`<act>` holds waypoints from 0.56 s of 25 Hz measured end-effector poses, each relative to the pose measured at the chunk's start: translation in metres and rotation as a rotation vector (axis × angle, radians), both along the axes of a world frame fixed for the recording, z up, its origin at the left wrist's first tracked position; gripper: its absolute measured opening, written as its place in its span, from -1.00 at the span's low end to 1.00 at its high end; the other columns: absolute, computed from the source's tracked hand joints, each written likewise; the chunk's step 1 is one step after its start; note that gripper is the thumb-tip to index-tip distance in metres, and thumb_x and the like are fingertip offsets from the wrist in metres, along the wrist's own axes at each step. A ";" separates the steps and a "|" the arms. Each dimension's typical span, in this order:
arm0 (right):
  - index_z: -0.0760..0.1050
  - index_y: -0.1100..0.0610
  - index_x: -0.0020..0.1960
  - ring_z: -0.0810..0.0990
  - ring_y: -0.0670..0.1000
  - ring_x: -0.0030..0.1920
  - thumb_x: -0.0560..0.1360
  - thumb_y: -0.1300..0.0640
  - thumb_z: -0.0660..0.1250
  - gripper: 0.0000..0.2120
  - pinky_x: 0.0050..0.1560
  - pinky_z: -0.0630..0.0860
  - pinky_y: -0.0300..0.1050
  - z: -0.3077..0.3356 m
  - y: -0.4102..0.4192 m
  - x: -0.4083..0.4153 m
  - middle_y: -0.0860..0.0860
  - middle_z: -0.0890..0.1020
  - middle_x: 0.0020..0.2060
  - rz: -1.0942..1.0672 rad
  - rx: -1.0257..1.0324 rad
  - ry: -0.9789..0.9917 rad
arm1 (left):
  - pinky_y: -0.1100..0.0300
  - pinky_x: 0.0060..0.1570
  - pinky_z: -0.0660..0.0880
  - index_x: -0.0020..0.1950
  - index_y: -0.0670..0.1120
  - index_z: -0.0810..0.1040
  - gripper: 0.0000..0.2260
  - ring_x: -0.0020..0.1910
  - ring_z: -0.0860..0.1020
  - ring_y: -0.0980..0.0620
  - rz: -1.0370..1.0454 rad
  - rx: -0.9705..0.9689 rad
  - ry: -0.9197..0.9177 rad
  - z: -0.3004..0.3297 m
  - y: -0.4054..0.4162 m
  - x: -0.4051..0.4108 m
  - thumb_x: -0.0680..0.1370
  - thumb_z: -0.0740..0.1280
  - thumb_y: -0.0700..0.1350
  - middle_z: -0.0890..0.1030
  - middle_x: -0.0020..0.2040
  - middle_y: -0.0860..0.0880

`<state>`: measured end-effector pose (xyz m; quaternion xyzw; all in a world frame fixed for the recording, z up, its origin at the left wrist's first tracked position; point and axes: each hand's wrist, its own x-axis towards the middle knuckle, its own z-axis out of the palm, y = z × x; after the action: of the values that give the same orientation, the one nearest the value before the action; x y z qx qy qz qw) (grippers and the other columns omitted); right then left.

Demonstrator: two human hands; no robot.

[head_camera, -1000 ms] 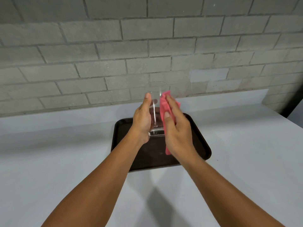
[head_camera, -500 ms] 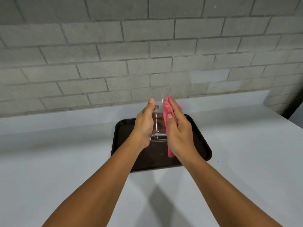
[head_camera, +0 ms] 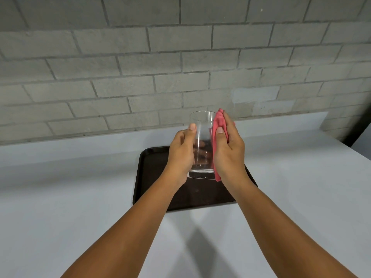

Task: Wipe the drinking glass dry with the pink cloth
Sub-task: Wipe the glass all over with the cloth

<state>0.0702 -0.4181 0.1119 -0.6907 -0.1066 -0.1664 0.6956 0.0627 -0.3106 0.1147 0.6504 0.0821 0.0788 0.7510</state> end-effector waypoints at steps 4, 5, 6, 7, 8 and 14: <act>0.22 -0.16 0.52 0.17 -0.66 0.17 0.68 0.01 0.08 -0.59 0.00 0.17 -0.71 0.000 0.003 0.003 -0.29 0.29 0.40 -0.011 -0.055 -0.010 | -0.16 0.32 0.51 0.39 0.01 0.51 -0.48 0.30 0.60 -0.13 -0.060 0.042 0.029 0.002 -0.001 -0.003 0.60 0.15 0.31 0.62 0.32 -0.12; 0.21 -0.16 0.52 0.13 -0.70 0.13 0.68 0.00 0.08 -0.59 0.00 0.16 -0.72 0.000 0.005 0.003 -0.31 0.28 0.38 -0.006 -0.060 -0.013 | -0.13 0.40 0.43 0.48 0.02 0.44 -0.41 0.40 0.51 -0.10 -0.075 0.058 0.033 0.004 -0.002 -0.004 0.58 0.15 0.35 0.54 0.43 -0.10; 0.21 -0.17 0.52 0.11 -0.70 0.14 0.67 0.00 0.08 -0.59 0.02 0.17 -0.70 0.000 0.006 0.001 -0.32 0.28 0.39 0.004 -0.062 -0.018 | -0.07 0.43 0.37 0.53 0.02 0.37 -0.35 0.46 0.44 -0.06 -0.087 0.081 0.034 0.006 -0.003 -0.005 0.56 0.16 0.37 0.46 0.50 -0.07; 0.21 -0.18 0.52 0.10 -0.68 0.17 0.67 0.00 0.08 -0.58 0.06 0.17 -0.68 0.000 0.008 0.000 -0.32 0.27 0.41 0.011 -0.063 -0.029 | -0.02 0.43 0.36 0.54 0.02 0.34 -0.33 0.46 0.42 -0.02 -0.089 0.102 0.036 0.007 -0.003 -0.005 0.55 0.17 0.37 0.45 0.51 -0.04; 0.20 -0.19 0.52 0.10 -0.67 0.19 0.67 -0.01 0.08 -0.58 0.07 0.17 -0.68 0.001 0.010 -0.001 -0.34 0.27 0.41 0.015 -0.070 -0.045 | -0.01 0.41 0.39 0.50 0.02 0.38 -0.36 0.41 0.47 0.02 -0.080 0.119 0.029 0.007 -0.002 -0.005 0.55 0.19 0.37 0.51 0.44 -0.02; 0.16 -0.27 0.50 0.19 -0.48 0.36 0.67 -0.04 0.08 -0.58 0.16 0.22 -0.59 -0.011 0.017 -0.026 -0.42 0.25 0.43 0.048 -0.154 -0.125 | 0.05 0.22 0.45 0.17 0.09 0.51 -0.62 0.13 0.56 0.16 0.007 0.112 -0.002 0.012 0.006 0.002 0.57 0.18 0.33 0.65 0.07 0.11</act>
<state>0.0437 -0.4011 0.1010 -0.7277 -0.1790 -0.1838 0.6361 0.0647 -0.3042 0.1269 0.6911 0.0792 0.0868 0.7131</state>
